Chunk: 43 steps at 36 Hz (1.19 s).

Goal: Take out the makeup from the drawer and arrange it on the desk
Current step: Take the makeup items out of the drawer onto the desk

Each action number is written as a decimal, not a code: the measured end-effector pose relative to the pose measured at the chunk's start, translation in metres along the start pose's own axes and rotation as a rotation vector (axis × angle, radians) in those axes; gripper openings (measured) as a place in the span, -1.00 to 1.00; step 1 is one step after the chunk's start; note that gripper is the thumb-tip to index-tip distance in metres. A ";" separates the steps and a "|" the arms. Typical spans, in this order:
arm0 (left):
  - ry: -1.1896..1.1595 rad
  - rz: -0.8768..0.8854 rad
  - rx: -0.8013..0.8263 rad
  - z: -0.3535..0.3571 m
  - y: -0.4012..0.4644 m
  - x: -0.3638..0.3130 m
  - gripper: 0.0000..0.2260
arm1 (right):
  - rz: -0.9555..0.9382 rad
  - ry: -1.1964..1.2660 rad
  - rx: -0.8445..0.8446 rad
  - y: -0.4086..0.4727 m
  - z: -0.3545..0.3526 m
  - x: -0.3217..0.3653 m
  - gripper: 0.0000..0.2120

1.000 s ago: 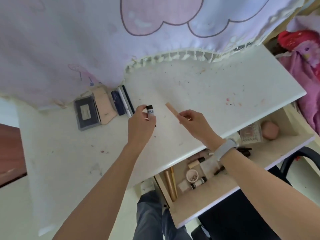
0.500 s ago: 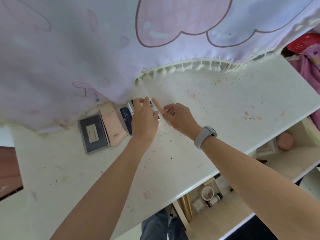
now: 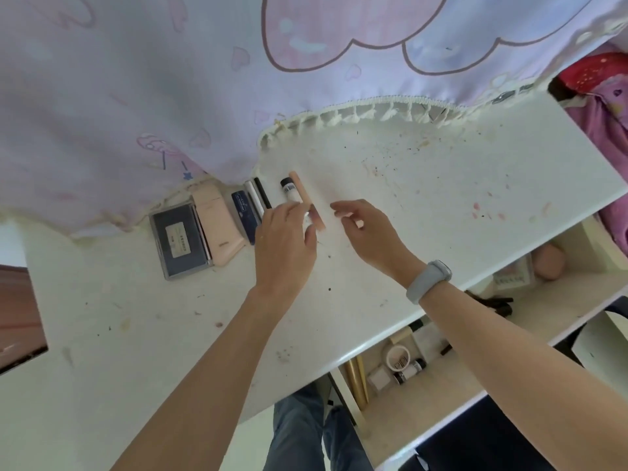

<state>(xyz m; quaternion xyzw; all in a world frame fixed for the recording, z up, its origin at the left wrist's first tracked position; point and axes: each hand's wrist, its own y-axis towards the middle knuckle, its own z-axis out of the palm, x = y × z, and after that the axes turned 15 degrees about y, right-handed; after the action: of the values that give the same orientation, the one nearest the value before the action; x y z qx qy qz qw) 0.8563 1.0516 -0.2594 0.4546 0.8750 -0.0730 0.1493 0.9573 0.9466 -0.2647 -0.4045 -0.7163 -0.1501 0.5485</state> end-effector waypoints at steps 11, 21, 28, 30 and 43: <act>-0.288 0.356 0.132 0.037 -0.170 -0.082 -0.85 | 0.182 -0.020 -0.011 -0.158 -0.088 -0.089 -0.73; 0.097 0.102 0.597 0.146 -0.220 -0.079 -0.69 | 0.319 -0.513 0.454 -0.167 -0.067 -0.188 -0.65; 0.236 -0.006 0.592 0.175 -0.220 -0.088 -0.76 | 0.308 -0.675 0.412 -0.161 -0.040 -0.199 -0.53; 0.255 -0.036 0.595 0.179 -0.221 -0.089 -0.75 | 0.296 -0.719 0.403 -0.162 -0.037 -0.203 -0.49; 0.432 0.113 0.460 0.152 -0.220 -0.093 -0.88 | 0.286 -0.885 0.639 -0.163 -0.037 -0.207 -0.61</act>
<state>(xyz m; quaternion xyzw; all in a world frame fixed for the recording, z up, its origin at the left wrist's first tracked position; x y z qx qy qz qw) 0.7563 0.8126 -0.3740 0.5291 0.8206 -0.1623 -0.1428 0.8758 0.7341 -0.4022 -0.3359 -0.8259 0.3339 0.3059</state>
